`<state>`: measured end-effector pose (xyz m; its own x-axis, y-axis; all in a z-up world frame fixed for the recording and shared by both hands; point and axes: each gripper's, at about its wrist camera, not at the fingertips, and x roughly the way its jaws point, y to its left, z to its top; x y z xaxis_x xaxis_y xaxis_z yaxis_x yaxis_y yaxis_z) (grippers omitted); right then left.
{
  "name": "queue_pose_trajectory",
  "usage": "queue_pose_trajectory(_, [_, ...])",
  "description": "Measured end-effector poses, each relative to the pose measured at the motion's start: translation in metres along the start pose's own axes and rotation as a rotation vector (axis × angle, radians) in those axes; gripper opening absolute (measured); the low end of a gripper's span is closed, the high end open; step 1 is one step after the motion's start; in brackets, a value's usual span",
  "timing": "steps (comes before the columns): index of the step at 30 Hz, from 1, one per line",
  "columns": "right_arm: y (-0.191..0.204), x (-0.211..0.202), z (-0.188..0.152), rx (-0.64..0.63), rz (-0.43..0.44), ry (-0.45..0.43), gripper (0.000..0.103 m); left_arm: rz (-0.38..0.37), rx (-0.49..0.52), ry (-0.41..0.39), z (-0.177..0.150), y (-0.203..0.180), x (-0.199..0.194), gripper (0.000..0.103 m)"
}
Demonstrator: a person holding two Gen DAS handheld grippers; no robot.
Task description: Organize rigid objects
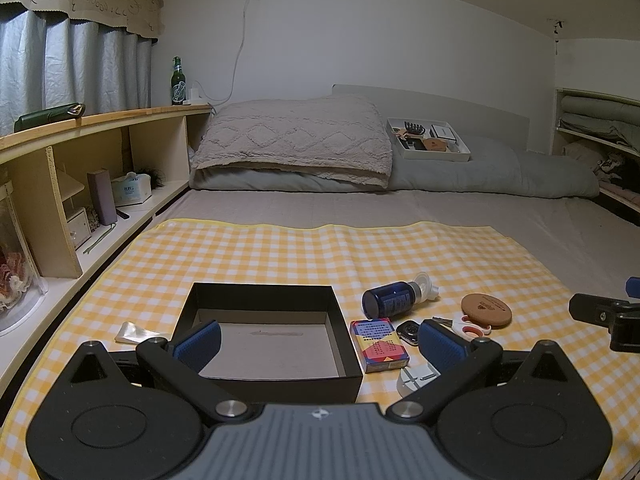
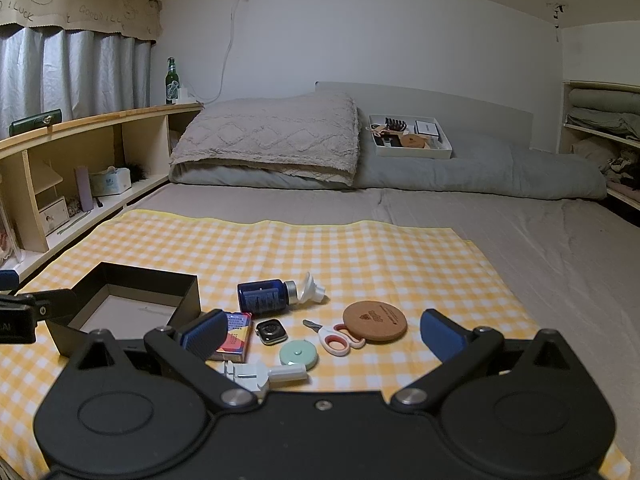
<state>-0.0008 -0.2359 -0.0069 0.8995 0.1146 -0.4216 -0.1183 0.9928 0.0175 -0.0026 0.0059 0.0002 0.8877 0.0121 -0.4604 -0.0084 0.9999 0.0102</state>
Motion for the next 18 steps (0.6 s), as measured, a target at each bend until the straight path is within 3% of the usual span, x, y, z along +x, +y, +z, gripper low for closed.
queue_pose_trajectory(18, [0.0014, -0.0002, 0.0019, -0.002, -0.002, 0.004, 0.103, 0.002, 0.004, -0.001, -0.0002, 0.0, -0.0002, 0.103])
